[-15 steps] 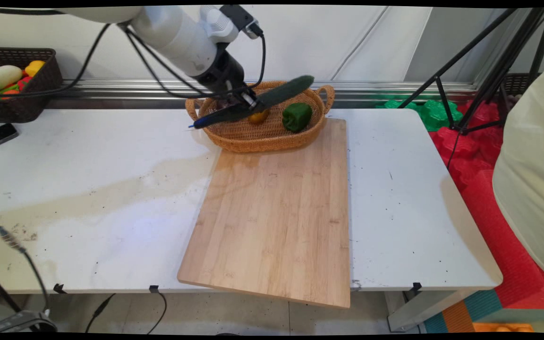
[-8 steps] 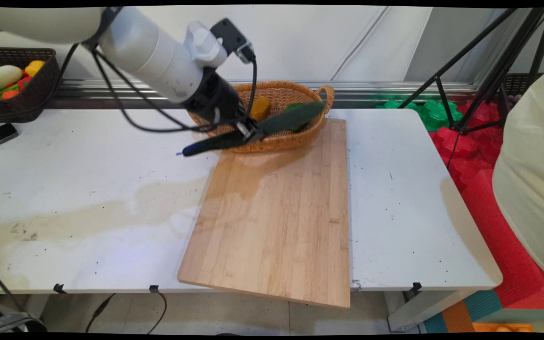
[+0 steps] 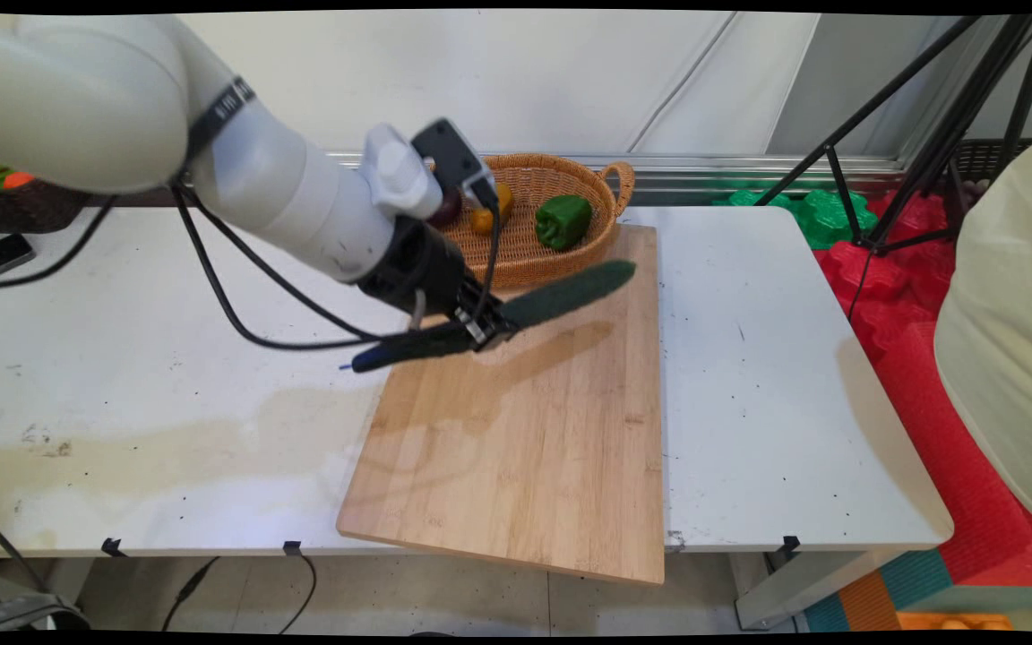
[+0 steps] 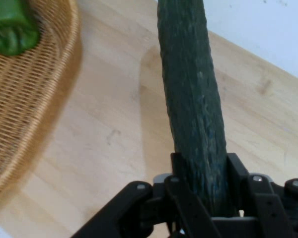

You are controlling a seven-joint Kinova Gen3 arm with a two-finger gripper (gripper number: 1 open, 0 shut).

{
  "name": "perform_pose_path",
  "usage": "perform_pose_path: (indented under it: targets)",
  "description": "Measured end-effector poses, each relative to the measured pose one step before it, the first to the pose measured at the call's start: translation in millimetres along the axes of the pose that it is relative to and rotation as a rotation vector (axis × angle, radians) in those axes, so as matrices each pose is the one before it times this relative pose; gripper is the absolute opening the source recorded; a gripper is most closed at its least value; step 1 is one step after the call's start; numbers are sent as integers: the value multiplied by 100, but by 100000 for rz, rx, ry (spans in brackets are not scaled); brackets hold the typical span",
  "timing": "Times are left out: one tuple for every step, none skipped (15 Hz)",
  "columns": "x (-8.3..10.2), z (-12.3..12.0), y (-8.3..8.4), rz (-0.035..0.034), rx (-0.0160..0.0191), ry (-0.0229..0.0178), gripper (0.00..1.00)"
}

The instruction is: Place the picked object on the cutting board

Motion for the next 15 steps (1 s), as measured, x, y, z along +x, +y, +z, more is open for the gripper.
perform_pose_path:
  targets:
    - [-269,623,433,17,-419,-314,0]
    - [-217,451,268,-21,-288,-265,0]
    - [-252,475,248,12,-284,-382,0]
    - [-249,573,289,197,-433,-302,0]
    - [-275,722,307,403,-634,-460,0]
    - [-274,728,282,428,-658,-408,0]
    - [-248,743,252,432,-655,-391,0]
    - [-193,656,179,420,-479,-355,0]
    - [-247,732,172,324,-461,-421,0]
    - [-222,706,148,336,-448,-398,0]
    - [-136,494,94,319,-347,-302,0]
    - [-270,734,125,414,-501,-435,0]
    - [-173,518,78,381,-382,-262,0]
    - [-181,579,78,473,-444,-262,0]
    - [-183,531,60,540,-464,-134,0]
